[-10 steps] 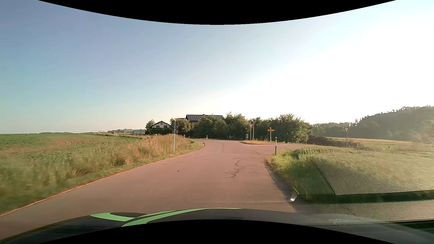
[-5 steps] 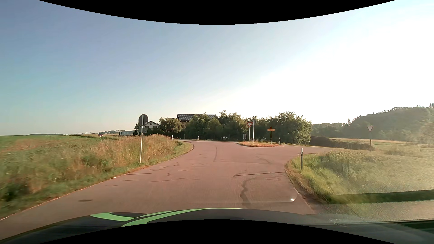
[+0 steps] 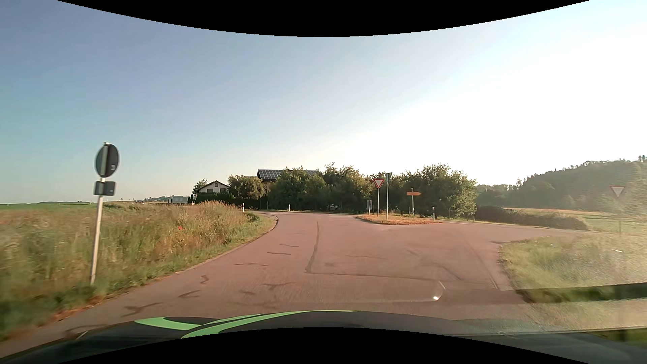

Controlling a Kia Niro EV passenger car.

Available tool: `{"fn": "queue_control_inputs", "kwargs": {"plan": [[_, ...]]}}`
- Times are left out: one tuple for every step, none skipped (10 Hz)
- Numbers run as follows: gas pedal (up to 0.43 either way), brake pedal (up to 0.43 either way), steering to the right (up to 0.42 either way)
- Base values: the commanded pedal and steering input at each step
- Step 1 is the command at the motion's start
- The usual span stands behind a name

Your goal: Follow the waypoints while adhering to traffic rules and regulations

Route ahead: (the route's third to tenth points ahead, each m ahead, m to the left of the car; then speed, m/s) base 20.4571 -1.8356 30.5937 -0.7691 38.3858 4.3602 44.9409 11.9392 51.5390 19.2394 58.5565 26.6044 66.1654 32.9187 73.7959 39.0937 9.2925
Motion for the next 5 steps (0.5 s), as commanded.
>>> {"fn": "queue_control_inputs", "kwargs": {"plan": [[0.000, 0.250, 0.007], [0.000, 0.250, 0.006], [0.000, 0.250, 0.006], [0.000, 0.250, 0.007], [0.000, 0.250, 0.006]]}}
